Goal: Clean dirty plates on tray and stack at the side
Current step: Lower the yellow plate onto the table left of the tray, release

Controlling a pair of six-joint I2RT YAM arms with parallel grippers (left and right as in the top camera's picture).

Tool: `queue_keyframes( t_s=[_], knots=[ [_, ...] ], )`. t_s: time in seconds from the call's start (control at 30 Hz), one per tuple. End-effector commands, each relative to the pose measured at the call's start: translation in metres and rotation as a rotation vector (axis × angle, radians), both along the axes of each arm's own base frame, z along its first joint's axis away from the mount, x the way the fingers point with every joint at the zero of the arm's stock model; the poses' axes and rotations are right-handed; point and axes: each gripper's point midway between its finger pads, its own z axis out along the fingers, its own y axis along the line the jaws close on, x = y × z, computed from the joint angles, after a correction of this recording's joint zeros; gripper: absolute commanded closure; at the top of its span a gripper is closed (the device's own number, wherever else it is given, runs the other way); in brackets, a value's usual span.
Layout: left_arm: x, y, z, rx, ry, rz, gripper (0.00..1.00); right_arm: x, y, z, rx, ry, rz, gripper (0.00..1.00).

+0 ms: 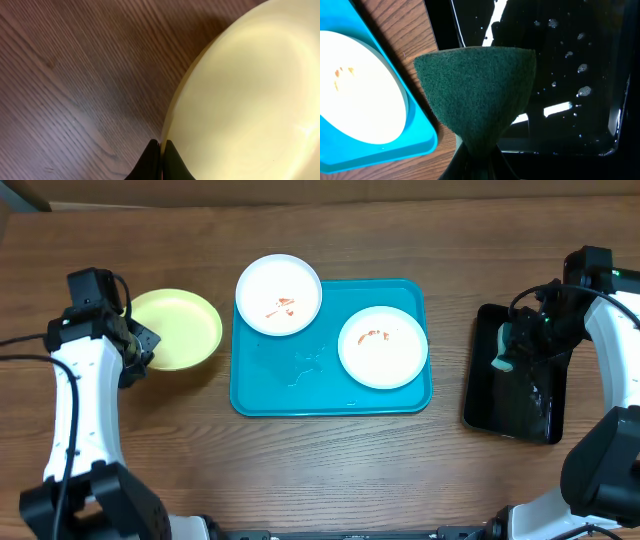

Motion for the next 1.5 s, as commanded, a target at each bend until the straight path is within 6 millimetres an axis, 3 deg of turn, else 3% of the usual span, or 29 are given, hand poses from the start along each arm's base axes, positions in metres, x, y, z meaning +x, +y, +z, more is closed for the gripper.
queue_keyframes(
  t_s=[0.0,0.27,0.57,0.73,0.83,0.93,1.07,1.23,1.37,1.47],
  knots=[
    [-0.001,0.003,-0.022,-0.032,0.044,0.058,0.96,0.000,0.001,-0.001,0.004,-0.001,0.009,0.96],
    [-0.010,0.021,-0.057,-0.042,0.146,0.106,0.96,0.000,0.001,-0.001,0.004,0.000,0.009,0.96],
    [-0.039,0.041,-0.080,-0.049,0.280,0.169,0.92,0.000,0.001,-0.001,0.005,0.000,0.009,0.96],
    [-0.045,0.040,-0.079,-0.053,0.314,0.130,0.66,0.000,0.001,-0.001,0.005,0.001,0.009,0.96],
    [-0.052,0.037,-0.079,-0.065,0.341,0.120,0.38,-0.001,0.001,-0.001,0.005,0.004,0.009,0.96],
    [-0.052,0.030,-0.076,-0.106,0.348,0.079,0.35,-0.001,0.001,-0.001,0.005,0.004,0.009,0.96],
    [-0.041,0.017,-0.059,-0.148,0.292,-0.009,0.36,0.000,0.001,-0.001,0.005,0.000,0.009,0.96],
    [-0.003,-0.009,-0.026,-0.179,0.085,-0.188,0.36,0.003,0.001,-0.001,0.003,-0.011,0.009,0.96],
    [0.038,-0.052,0.006,-0.233,-0.135,-0.415,0.37,0.004,0.001,-0.010,0.002,-0.017,0.009,0.96],
    [0.058,-0.088,0.020,-0.243,-0.229,-0.602,0.37,0.002,0.003,-0.025,0.011,-0.018,0.009,0.96]
  ],
)
